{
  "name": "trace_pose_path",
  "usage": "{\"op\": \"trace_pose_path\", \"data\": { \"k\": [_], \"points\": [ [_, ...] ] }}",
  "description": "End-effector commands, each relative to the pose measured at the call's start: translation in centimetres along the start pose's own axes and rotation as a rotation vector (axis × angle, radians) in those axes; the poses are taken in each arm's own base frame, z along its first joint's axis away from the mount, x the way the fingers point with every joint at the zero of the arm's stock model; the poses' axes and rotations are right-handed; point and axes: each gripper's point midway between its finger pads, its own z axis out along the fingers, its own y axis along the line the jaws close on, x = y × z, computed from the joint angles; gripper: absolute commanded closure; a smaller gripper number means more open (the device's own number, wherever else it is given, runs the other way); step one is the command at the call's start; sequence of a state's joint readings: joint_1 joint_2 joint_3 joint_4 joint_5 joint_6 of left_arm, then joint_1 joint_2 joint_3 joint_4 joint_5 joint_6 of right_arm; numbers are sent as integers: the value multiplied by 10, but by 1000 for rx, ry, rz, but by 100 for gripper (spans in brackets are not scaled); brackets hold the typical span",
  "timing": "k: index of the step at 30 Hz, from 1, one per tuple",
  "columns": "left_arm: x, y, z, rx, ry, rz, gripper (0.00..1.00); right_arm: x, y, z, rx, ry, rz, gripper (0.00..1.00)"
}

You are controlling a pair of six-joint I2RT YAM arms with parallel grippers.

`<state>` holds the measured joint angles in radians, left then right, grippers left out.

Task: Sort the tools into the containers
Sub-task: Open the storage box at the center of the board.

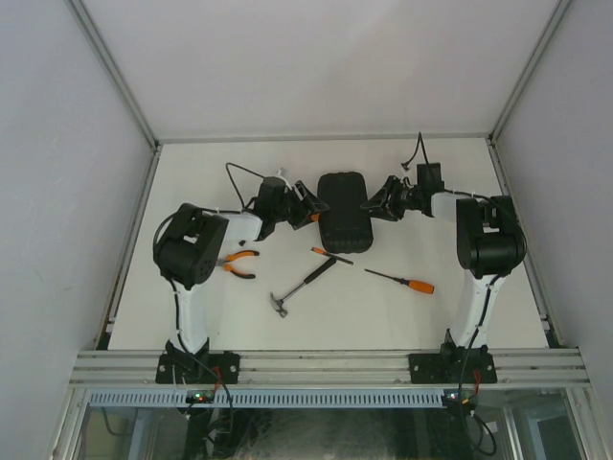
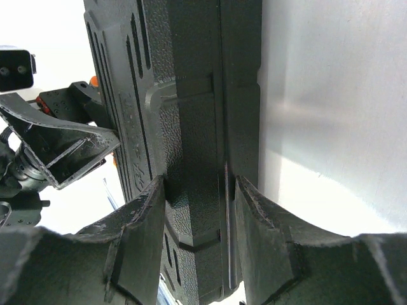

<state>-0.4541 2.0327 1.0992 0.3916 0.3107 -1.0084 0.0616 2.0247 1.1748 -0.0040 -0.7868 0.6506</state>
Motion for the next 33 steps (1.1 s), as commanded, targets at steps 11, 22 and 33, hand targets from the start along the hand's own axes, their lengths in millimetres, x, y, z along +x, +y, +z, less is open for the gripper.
{"op": "trace_pose_path", "data": {
  "k": [11,22,33],
  "points": [
    [-8,22,-11,-153,-31,25,49,20,-58,5,236,23,44,87],
    [-14,26,-16,-213,-30,48,65,21,-58,5,240,24,39,87],
    [-16,33,-23,-280,-30,76,75,23,-57,8,241,31,34,87]
  ]
}}
